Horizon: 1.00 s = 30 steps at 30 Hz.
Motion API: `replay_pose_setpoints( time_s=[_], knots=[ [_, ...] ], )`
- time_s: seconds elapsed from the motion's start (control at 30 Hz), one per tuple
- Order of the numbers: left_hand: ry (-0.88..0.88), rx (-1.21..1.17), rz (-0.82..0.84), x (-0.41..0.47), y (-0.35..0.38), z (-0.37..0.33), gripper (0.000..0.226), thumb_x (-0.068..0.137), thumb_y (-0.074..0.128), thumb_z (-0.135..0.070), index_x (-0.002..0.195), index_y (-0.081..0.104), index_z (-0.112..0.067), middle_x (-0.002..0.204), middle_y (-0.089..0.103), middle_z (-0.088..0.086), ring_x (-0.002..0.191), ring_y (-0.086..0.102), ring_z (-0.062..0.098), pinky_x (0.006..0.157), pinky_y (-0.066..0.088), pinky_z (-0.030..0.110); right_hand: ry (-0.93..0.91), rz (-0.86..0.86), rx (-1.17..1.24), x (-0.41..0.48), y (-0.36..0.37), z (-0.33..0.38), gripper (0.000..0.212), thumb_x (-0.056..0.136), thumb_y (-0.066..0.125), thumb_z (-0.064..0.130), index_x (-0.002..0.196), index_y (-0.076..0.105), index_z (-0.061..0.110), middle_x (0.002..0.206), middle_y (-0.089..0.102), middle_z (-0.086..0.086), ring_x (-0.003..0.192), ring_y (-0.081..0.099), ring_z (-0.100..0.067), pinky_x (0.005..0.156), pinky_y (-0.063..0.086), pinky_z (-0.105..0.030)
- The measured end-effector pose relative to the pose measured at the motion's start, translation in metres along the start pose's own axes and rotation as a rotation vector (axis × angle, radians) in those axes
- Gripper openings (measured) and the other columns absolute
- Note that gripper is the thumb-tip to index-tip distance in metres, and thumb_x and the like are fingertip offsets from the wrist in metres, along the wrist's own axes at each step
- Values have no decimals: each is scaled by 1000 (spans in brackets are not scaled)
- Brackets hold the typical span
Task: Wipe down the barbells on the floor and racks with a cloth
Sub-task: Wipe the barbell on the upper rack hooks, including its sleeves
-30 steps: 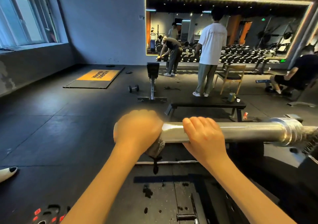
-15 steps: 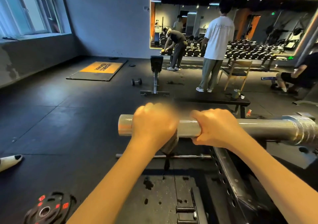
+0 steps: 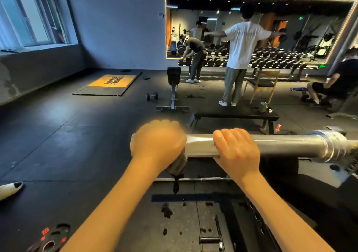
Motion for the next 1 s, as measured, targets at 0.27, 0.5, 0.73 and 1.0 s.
replay_pose_setpoints(
  time_s=[0.27,0.5,0.73,1.0],
  knots=[
    [-30,88,-99,-6,1,17,38,83,35,-28,59,60,-15,51,52,-2,45,42,16,48,23,22,96,695,142,34,-36,-3,50,72,78,46,111,54,24,102,61,6,95,59,-18,84,47,-32],
    [-47,-86,123,4,-12,35,48,80,22,-44,82,66,-24,73,62,-8,66,54,12,54,37,22,104,1144,210,69,-30,-16,60,76,71,53,127,49,30,110,63,7,97,58,-14,77,50,-27],
    [-167,163,206,19,-6,0,31,93,35,-34,74,52,-17,72,52,-2,68,47,17,56,31,29,41,421,85,22,-18,-3,40,55,89,27,82,62,15,68,62,-3,58,58,-22,55,46,-29],
    [21,37,-43,-7,-2,20,39,85,33,-32,66,64,-17,57,57,-4,49,49,15,45,20,18,-1,65,26,2,-5,-1,26,72,74,12,92,58,10,73,60,-10,63,56,-25,60,48,-35]
  ],
)
Point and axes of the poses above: each hand's wrist, its own x-axis towards the middle knuckle, its own y-axis out of the palm, z = x × y, the point moved 1 cm from there along x, towards the middle knuckle
